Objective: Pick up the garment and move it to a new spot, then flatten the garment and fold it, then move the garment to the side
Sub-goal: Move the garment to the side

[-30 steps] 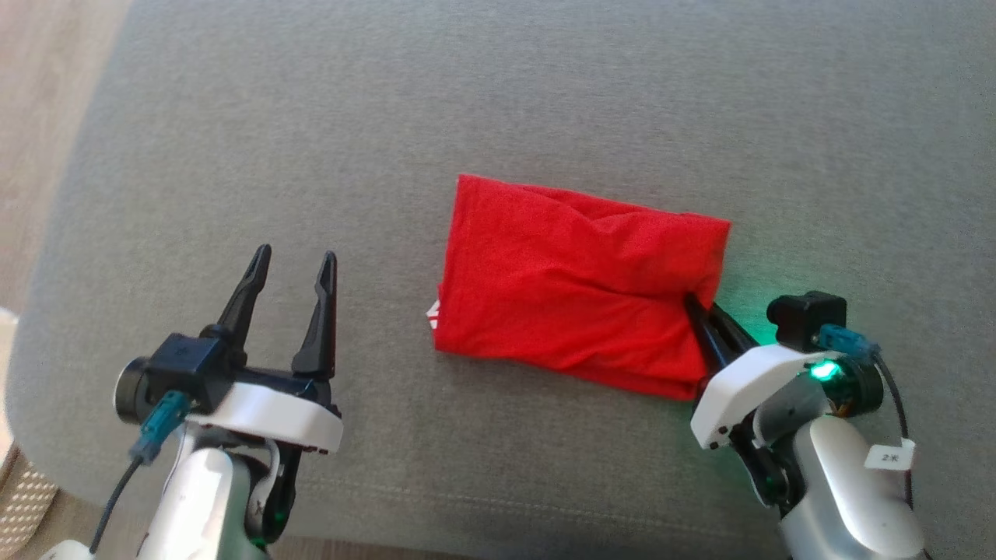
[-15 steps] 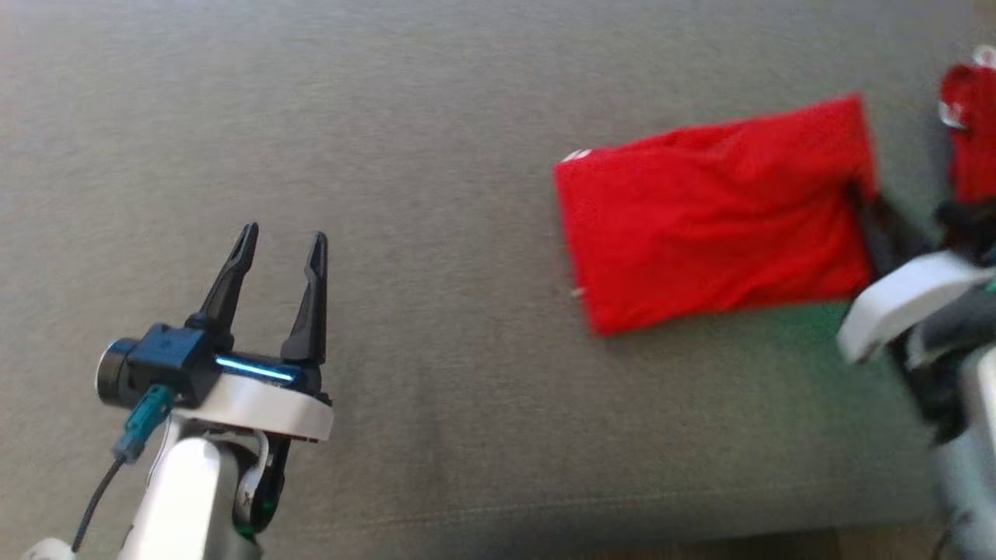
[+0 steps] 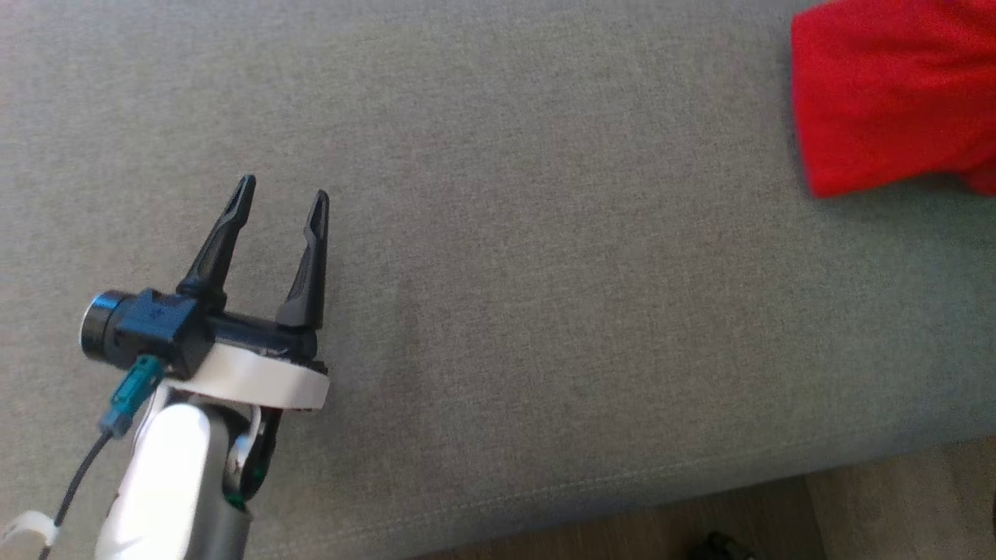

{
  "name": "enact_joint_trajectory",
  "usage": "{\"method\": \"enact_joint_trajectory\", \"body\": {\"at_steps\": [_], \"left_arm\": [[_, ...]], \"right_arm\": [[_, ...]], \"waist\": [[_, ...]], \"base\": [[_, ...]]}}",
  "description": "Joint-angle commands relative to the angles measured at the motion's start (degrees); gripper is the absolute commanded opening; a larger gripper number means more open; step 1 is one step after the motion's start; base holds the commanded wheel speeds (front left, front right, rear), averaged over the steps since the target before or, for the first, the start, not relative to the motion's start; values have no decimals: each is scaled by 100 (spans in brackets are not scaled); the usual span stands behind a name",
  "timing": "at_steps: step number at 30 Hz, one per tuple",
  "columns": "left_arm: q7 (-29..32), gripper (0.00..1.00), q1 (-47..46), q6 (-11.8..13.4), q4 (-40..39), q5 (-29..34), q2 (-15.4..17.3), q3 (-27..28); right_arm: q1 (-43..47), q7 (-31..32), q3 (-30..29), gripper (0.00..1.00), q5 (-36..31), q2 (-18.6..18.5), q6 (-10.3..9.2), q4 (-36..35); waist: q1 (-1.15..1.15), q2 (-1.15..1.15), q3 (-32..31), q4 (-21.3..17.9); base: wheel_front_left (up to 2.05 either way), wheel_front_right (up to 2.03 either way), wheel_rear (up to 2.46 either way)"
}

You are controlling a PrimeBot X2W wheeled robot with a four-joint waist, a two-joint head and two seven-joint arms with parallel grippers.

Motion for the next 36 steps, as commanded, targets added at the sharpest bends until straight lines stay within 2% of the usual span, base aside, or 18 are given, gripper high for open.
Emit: {"method": "enact_joint_trajectory", "body": {"at_steps": [1,6,7,8,9,15,22,26,29,33,36], "left_arm": [[-24,100,-221,-15,-242,65,145,195],[23,100,-309,-12,-315,74,223,192],[29,100,-322,-14,-324,72,234,189],[34,100,-331,-14,-332,69,244,186],[37,100,-335,-9,-341,67,254,189],[34,100,-335,16,-339,25,322,234],[17,100,-219,72,-229,-28,333,248],[-1,100,-39,144,-109,-102,302,296],[-12,100,121,219,-51,-161,255,333],[-26,100,331,318,9,-239,181,378],[-33,100,416,358,29,-269,140,388]], "right_arm": [[-153,-17,-54,0,52,-276,-5,-176],[-382,-169,-235,0,138,-332,-5,99],[-416,-229,-261,14,135,-323,-5,147],[-441,-284,-301,67,140,-288,-5,193],[-448,-330,-339,100,120,-248,-5,231],[-272,-580,-690,100,20,120,-5,261],[379,-930,-1020,100,-33,1060,-5,-401],[913,-1144,-717,100,-89,1700,-5,-887],[1315,-1153,-261,100,-94,2117,-5,-1113],[1755,-1246,303,100,-119,2369,-5,-1227],[1899,-1309,509,100,-53,2441,-5,-1182]], "waist": [[-1,0,85,-62],[-1,0,246,-137],[-1,0,268,-145],[-1,0,285,-153],[-1,0,301,-169],[-1,0,340,-248],[-1,0,76,-310],[-1,0,-262,-301],[-1,0,-494,-240],[-1,0,-811,-46],[-1,0,-963,93]], "base": [[0,0,0],[0,0,0],[0,0,0],[0,0,0],[0,0,0],[0,0,0],[0,0,0],[0,0,0],[0,0,0],[0,0,0],[0,0,0]]}}
